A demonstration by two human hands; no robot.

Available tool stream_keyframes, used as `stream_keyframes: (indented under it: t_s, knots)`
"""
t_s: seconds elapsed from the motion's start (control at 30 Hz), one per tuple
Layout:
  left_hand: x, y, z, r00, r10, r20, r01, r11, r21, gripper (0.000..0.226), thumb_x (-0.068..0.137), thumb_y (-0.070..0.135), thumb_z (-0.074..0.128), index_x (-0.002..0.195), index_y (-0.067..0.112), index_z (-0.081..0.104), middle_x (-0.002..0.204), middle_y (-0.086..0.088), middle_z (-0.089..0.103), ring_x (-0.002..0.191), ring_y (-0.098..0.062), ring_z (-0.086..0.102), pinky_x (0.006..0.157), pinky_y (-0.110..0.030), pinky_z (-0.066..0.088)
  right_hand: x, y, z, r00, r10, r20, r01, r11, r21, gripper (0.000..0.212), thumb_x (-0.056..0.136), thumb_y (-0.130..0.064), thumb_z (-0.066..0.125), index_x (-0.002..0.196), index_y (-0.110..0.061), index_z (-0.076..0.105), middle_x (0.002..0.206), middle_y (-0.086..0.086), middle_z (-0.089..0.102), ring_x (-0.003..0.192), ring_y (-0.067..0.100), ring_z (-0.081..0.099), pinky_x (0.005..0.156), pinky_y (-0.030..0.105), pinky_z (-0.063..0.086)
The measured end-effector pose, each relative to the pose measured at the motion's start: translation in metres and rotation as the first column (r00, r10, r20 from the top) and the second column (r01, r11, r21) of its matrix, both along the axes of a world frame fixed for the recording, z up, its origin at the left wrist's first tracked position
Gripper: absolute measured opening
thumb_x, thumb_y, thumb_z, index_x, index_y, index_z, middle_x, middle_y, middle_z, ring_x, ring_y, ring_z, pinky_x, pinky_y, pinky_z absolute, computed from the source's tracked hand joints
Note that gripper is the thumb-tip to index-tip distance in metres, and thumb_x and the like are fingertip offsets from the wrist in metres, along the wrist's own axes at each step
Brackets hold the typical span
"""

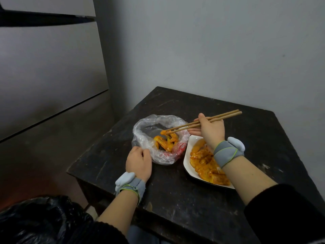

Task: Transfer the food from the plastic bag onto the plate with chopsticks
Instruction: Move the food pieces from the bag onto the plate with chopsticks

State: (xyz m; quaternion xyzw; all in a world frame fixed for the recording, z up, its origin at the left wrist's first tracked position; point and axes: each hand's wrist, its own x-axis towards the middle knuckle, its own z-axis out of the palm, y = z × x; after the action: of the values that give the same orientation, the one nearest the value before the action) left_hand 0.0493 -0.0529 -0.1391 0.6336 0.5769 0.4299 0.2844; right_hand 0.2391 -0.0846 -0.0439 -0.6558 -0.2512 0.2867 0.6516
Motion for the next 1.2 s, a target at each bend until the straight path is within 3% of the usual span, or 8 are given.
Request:
stream_keyframes:
  t_s: [0.4, 0.57, 0.87, 1.0, 1.2]
  knots:
    - [0.000, -0.001, 0.002, 1.000, -0.004, -0.023, 0.005, 1.000, 0.014, 0.033, 0.090, 0.014, 0.043, 0.060, 0.002, 0.048, 0.076, -0.010, 0.049, 0.067, -0.024, 0.047, 0.061, -0.030, 0.029, 0.007, -0.003, -0.005, 0.925, -0.031, -0.379, 0.056, 0.997, 0.055, 0.030, 0.100, -0.019, 0.050, 0.083, 0.004, 0.059, 0.081, 0.024, 0.066, 0.053, 0.024, 0.071, 0.050, 0.028, 0.059]
    - [0.000, 0.000, 0.000, 0.999, -0.001, -0.036, 0.002, 1.000, 0.022, 0.032, 0.089, 0.012, 0.044, 0.062, -0.003, 0.051, 0.078, -0.014, 0.052, 0.069, -0.027, 0.049, 0.061, -0.031, 0.029, 0.013, -0.005, -0.005, 0.882, -0.063, -0.467, 0.089, 0.995, 0.034, 0.030, 0.100, -0.017, 0.050, 0.114, 0.009, 0.057, 0.107, 0.025, 0.067, 0.072, 0.031, 0.072, 0.051, 0.031, 0.060]
    - [0.001, 0.000, -0.001, 0.999, 0.010, -0.035, -0.009, 0.999, 0.033, 0.033, 0.089, 0.014, 0.044, 0.064, -0.006, 0.053, 0.076, -0.013, 0.052, 0.069, -0.028, 0.050, 0.060, -0.033, 0.033, 0.012, -0.006, -0.003, 0.847, -0.078, -0.525, 0.107, 0.994, 0.025, 0.030, 0.099, -0.015, 0.050, 0.119, 0.007, 0.054, 0.106, 0.025, 0.068, 0.072, 0.031, 0.072, 0.049, 0.031, 0.059]
    - [0.001, 0.001, -0.001, 0.999, 0.005, -0.043, -0.003, 0.999, 0.036, 0.033, 0.089, 0.014, 0.043, 0.063, -0.004, 0.053, 0.076, -0.011, 0.051, 0.068, -0.027, 0.050, 0.061, -0.030, 0.031, 0.012, -0.007, 0.003, 0.839, -0.060, -0.541, 0.113, 0.991, 0.066, 0.028, 0.099, -0.015, 0.050, 0.116, 0.007, 0.056, 0.094, 0.021, 0.068, 0.072, 0.031, 0.072, 0.052, 0.031, 0.060]
    - [0.001, 0.001, -0.001, 0.999, 0.006, -0.054, -0.005, 1.000, 0.022, 0.033, 0.090, 0.015, 0.043, 0.064, -0.003, 0.053, 0.079, -0.012, 0.053, 0.069, -0.026, 0.050, 0.061, -0.030, 0.030, 0.013, -0.011, 0.012, 0.829, -0.021, -0.559, 0.090, 0.991, 0.095, 0.028, 0.099, -0.017, 0.052, 0.117, 0.004, 0.056, 0.099, 0.022, 0.069, 0.073, 0.030, 0.074, 0.056, 0.032, 0.060]
